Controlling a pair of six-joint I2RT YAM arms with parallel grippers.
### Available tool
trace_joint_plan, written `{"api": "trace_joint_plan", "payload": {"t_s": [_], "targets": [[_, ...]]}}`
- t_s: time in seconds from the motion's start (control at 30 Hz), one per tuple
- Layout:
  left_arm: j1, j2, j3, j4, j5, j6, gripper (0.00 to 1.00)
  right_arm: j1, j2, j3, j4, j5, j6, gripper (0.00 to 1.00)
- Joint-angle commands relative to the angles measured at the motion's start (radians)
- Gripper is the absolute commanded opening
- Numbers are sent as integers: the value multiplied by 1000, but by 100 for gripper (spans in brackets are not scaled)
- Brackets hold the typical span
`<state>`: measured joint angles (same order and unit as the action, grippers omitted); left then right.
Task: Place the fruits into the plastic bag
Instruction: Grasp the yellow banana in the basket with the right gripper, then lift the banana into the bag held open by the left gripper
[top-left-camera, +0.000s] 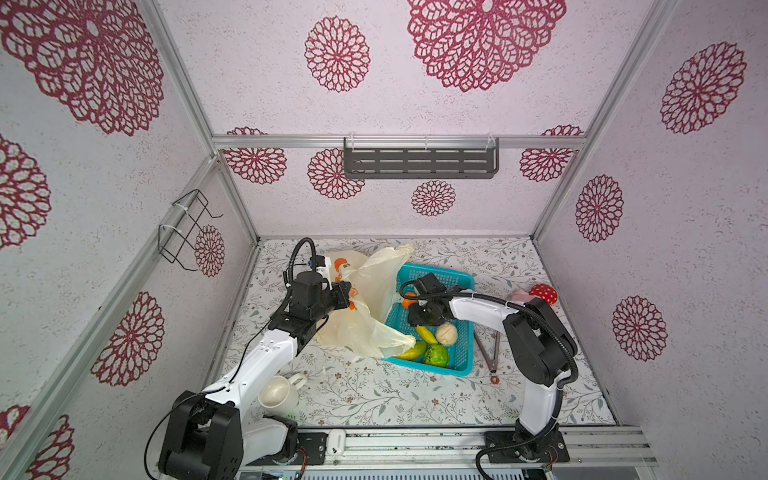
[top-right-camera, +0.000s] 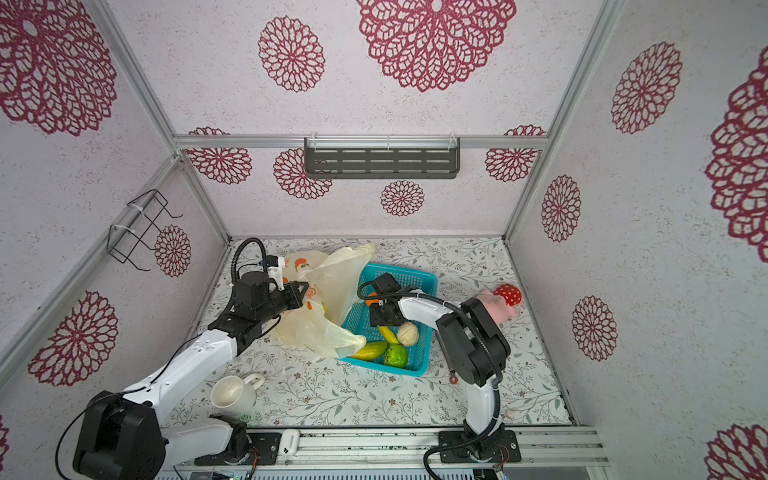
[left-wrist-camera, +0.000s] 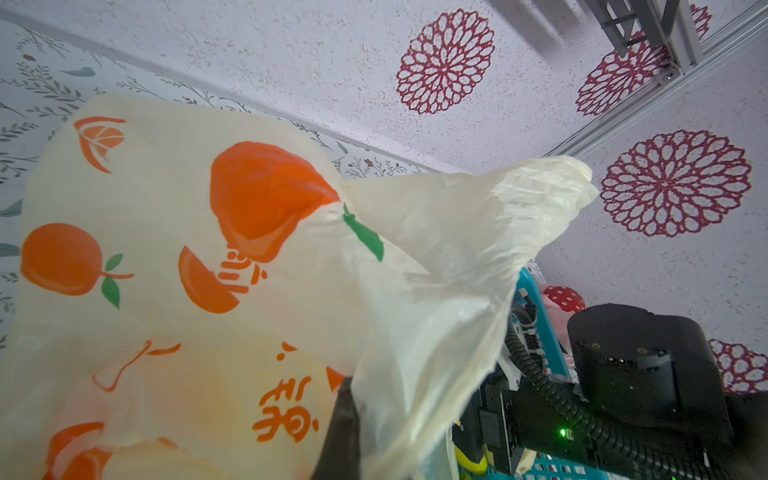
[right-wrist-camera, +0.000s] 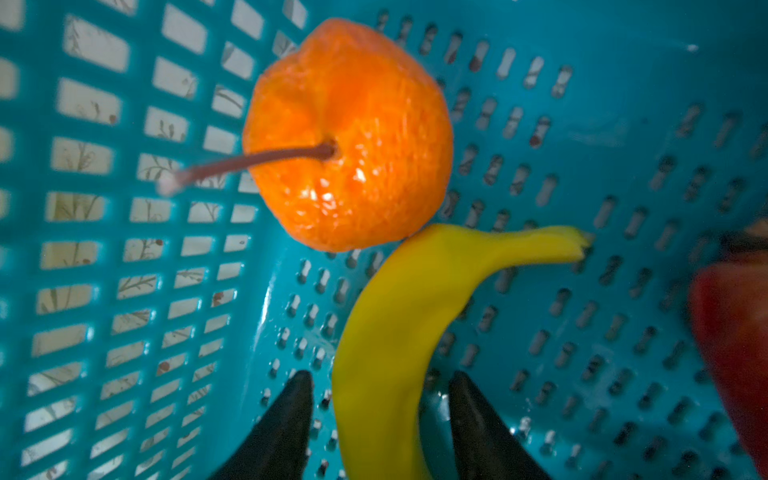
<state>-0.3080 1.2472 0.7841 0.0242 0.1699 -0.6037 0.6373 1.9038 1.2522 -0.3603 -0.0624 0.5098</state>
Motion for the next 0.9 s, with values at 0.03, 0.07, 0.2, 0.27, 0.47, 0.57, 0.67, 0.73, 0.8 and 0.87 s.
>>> {"api": "trace_joint_plan", "payload": {"t_s": [0.03,0.07,0.2,0.27,0.47,0.57,0.67,0.73,0.8,0.87], "targets": [[-6,-5,-9,27,-7,-13,0,-1,-13,17,-4,-32,-12,37],[-8,-5,-9,28,-6,-14,0,-1,-19,12,3,-34,-14,34],[-9,-2,-9,30,-5,-19,0,0,-93,-43,71,-6,4,24],[-11,0,-9,31,-8,-17,0,1,-160,-97,148,20,21,22],[-14,16,-3,37,-10,-19,0,7,-343,-207,407,-37,2,24],[-18,26,1,39,-10,-19,0,15,-360,-198,480,-163,-20,24],[-24,32,3,42,-14,-18,0,33,-323,-131,488,-278,-44,24],[-27,34,4,42,-15,-17,0,51,-282,-60,457,-306,-83,25],[-29,34,7,39,-20,-14,0,61,-244,1,445,-329,-96,25],[-31,32,13,33,-21,-11,0,62,-207,48,451,-358,-93,26]]}}
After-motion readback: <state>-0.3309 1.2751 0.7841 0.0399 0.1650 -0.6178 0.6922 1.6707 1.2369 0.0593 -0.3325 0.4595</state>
